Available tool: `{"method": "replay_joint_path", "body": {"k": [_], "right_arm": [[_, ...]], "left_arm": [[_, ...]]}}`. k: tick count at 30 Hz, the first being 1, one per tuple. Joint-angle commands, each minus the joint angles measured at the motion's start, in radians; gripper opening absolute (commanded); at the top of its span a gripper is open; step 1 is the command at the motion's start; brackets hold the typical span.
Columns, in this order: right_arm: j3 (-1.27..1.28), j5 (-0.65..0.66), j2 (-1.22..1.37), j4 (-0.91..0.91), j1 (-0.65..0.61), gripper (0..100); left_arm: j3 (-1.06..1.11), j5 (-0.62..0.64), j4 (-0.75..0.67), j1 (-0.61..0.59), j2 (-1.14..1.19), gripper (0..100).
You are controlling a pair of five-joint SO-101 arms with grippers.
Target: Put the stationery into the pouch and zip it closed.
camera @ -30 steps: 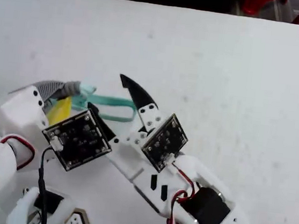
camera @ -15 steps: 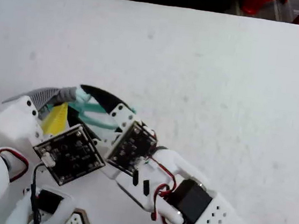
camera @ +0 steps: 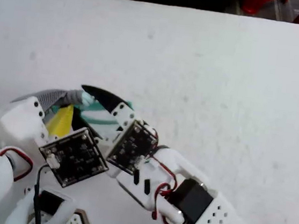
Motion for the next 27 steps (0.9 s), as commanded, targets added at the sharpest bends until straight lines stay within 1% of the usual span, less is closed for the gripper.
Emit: {"method": "replay_joint_path", "body": {"k": [1,5,6,8,9,10,11,13,15,16,17,18,20,24,27], "right_arm": [[-0.071,0.005,-0.062,0.002,-0.007,12.7],[-0.083,0.005,-0.064,0.025,-0.007,12.0],[-0.083,0.005,-0.064,0.033,-0.007,10.2],[-0.086,0.006,-0.064,0.031,-0.005,1.7],[-0.086,0.006,-0.064,0.031,0.002,1.2],[-0.086,0.005,-0.062,0.031,0.021,3.0],[-0.086,0.000,-0.062,0.030,0.036,1.9],[-0.086,-0.002,-0.058,0.018,0.070,1.9],[-0.086,-0.003,-0.054,0.016,0.104,1.7],[-0.084,-0.003,-0.053,0.016,0.116,1.7],[-0.083,-0.003,-0.053,0.016,0.124,1.7],[-0.083,-0.003,-0.053,0.016,0.133,1.7],[-0.083,-0.003,-0.053,0.015,0.145,1.7],[-0.077,-0.003,-0.051,0.004,0.151,1.7],[-0.060,-0.058,-0.053,0.001,0.153,1.7]], "left_arm": [[0.026,-0.011,-0.021,0.022,0.001,2],[0.028,-0.011,-0.021,0.022,0.001,2],[0.028,-0.011,-0.021,0.022,0.001,2],[0.028,-0.011,-0.021,0.022,0.001,2],[0.028,-0.011,-0.021,0.022,0.001,2],[0.028,-0.011,-0.021,0.022,0.001,2],[0.028,-0.011,-0.021,0.022,0.001,2],[0.025,-0.009,-0.021,0.022,-0.001,7],[0.020,0.011,-0.021,0.021,-0.001,18],[0.020,0.043,-0.025,0.021,-0.001,22],[0.020,0.089,-0.038,0.021,-0.001,25],[0.020,0.120,-0.055,0.021,-0.001,25],[0.017,0.127,-0.078,0.021,-0.001,25],[-0.092,0.157,-0.075,0.016,-0.001,25],[-0.232,0.163,-0.009,-0.048,-0.001,25]]}}
